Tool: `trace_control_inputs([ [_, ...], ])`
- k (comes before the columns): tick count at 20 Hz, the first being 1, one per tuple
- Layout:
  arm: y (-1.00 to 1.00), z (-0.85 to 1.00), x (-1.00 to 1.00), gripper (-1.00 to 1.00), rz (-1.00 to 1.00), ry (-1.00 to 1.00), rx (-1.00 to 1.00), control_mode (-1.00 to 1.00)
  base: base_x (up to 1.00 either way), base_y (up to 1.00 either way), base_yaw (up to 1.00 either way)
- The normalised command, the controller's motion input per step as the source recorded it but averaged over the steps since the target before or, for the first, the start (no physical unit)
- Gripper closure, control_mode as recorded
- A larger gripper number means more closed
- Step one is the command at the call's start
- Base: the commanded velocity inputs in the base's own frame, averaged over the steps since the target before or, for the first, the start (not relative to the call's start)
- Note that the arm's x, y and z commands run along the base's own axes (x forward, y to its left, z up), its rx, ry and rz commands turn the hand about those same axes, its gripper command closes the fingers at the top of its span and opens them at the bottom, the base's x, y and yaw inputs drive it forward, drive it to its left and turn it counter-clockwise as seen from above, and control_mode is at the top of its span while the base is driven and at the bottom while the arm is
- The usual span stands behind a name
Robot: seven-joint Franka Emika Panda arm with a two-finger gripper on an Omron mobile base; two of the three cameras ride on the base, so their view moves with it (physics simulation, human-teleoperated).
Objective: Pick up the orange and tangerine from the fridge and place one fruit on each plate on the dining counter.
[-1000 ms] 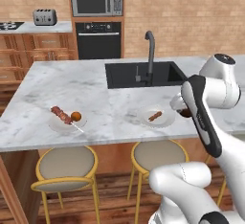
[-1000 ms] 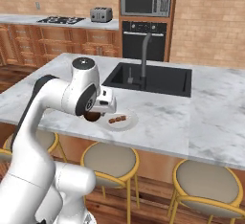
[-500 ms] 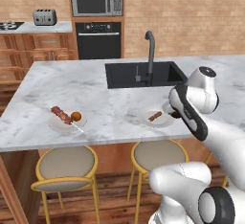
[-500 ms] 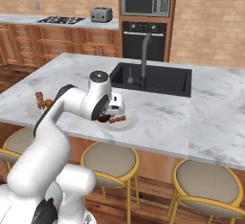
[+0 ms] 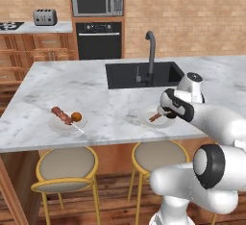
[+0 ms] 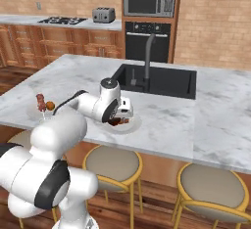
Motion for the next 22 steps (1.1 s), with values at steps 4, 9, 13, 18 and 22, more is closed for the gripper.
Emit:
trace_control_inputs([
  [4, 0.0, -0.48, 0.64, 1.0, -0.01, 0.0, -0.06, -1.0, 0.0, 0.0, 0.0],
  [9, 0.0, -0.43, 0.48, 1.0, -0.04, 0.0, -0.04, -1.0, 0.0, 0.0, 0.0],
  [13, -0.07, -0.34, 0.45, 1.0, -0.01, 0.01, -0.01, -1.0, 0.0, 0.0, 0.0],
  [18, -0.11, -0.24, 0.23, 1.0, 0.0, 0.01, 0.0, -1.0, 0.0, 0.0, 0.0],
  [22, -0.11, -0.2, 0.17, 1.0, 0.0, 0.06, 0.0, -1.0, 0.0, 0.0, 0.0],
])
